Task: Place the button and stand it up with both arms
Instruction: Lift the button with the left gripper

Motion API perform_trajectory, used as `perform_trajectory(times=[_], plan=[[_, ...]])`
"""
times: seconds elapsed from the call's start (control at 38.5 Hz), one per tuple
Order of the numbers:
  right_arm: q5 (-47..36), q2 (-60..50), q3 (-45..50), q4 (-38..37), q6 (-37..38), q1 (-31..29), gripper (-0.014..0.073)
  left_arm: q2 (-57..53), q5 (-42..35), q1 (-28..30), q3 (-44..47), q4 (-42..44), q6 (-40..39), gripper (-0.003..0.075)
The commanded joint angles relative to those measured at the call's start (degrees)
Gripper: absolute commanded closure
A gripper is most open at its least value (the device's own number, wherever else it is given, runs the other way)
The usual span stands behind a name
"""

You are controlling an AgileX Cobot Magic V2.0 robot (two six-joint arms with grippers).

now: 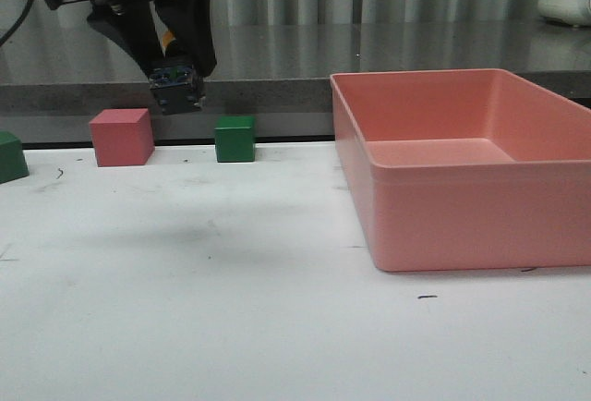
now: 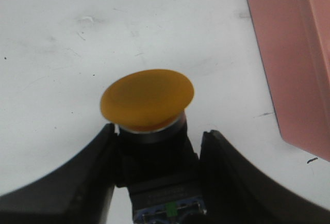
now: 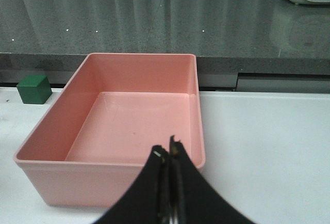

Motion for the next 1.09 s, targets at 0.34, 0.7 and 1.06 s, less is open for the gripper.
perform_trajectory(times=[0.34,0.7,1.06], plan=[[-5.04,0.41,-1.64,-0.95,-0.47,-0.35,0.0664,-3.33,-0.49,-0.23,-2.02,-0.26,0.13,0.0608],[-5.04,0.41,-1.64,-0.95,-0.47,-0.35,0.0664,-3.7,-5.63,-0.23,0.44,7.98,-4.2,0.0608],[-5.04,0.41,-1.64,-0.95,-0.47,-0.35,0.0664,-11.11,-37.29,0.14,23.06,16.57,-8.25,0.0608]])
